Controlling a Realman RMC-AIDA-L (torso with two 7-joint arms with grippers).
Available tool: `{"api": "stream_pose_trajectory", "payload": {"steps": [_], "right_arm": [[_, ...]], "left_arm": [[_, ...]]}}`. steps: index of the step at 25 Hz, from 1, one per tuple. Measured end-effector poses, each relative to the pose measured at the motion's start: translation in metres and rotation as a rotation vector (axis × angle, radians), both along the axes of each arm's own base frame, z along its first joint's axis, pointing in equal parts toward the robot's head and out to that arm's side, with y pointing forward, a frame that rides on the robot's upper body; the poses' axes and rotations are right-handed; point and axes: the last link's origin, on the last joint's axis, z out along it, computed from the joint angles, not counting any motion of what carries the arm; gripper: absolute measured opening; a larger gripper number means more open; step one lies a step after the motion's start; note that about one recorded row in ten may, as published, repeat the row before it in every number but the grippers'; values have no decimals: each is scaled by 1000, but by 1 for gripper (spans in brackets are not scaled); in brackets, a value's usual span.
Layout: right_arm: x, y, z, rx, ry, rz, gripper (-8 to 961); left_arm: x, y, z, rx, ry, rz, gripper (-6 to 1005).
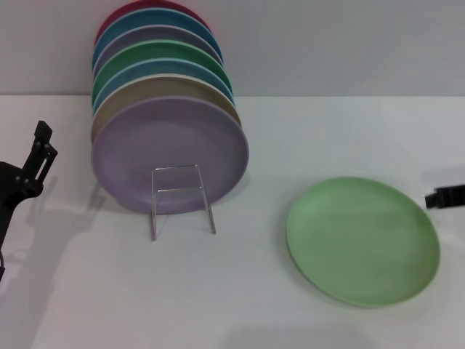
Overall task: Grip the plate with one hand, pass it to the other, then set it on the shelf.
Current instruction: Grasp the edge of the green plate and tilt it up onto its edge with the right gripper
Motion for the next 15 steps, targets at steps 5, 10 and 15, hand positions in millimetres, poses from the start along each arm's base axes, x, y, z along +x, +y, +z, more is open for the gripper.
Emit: {"api": "stream_pose_trajectory", "payload": {"steps": [5, 10, 15], "right_arm": [[-8, 2, 7, 72, 3, 69, 41], [-9, 3, 1, 45, 0, 69, 73], [-8, 2, 8, 36, -19, 21, 105]], "left_arm": [[0, 0, 0, 0, 0, 1, 806], [0, -1, 0, 0, 0, 0, 806], [-1, -2, 0, 1, -2, 2, 805]]}}
